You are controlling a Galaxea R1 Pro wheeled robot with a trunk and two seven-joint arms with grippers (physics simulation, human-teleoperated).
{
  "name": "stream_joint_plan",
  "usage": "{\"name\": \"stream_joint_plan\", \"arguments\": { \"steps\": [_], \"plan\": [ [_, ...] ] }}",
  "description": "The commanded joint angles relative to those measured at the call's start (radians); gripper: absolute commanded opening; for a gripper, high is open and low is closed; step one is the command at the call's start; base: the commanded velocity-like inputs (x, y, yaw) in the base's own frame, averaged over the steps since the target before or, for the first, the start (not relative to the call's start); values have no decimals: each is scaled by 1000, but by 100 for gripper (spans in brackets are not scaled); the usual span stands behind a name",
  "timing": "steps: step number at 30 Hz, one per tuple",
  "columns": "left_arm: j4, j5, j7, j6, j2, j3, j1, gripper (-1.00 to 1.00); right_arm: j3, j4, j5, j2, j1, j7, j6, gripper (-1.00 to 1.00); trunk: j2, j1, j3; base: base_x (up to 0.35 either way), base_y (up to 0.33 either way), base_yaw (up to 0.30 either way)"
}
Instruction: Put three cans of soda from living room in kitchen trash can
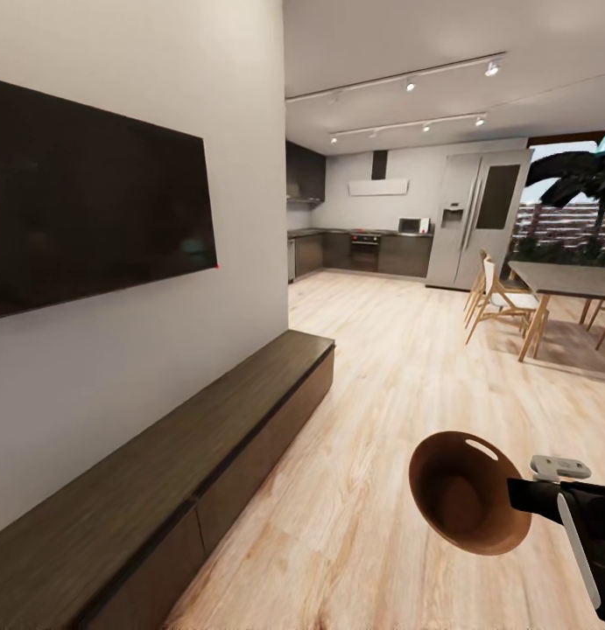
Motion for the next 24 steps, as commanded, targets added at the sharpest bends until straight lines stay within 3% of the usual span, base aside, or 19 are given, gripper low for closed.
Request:
{"name": "stream_joint_plan", "arguments": {
  "steps": [1,8,13,16,24],
  "plan": [
    [0,0,1,1,1,0,-2,100,0,-1,-12,0,-1,3,1,-100,0,0,-2,0,0,0],
    [-1,3,-7,56,6,1,-46,100,0,-1,-12,0,-1,3,1,-100,0,0,-13,0,0,0],
    [4,71,-19,81,26,0,-92,100,1,-1,-12,0,-1,3,1,-100,0,0,-21,0,0,0],
    [7,94,-21,84,35,-1,-109,100,2,-1,-12,0,-1,3,1,-100,0,0,-26,0,0,0],
    [8,111,-34,133,66,-1,-121,100,3,-1,-11,0,-1,3,1,-100,0,0,-38,0,0,0]
  ]
}}
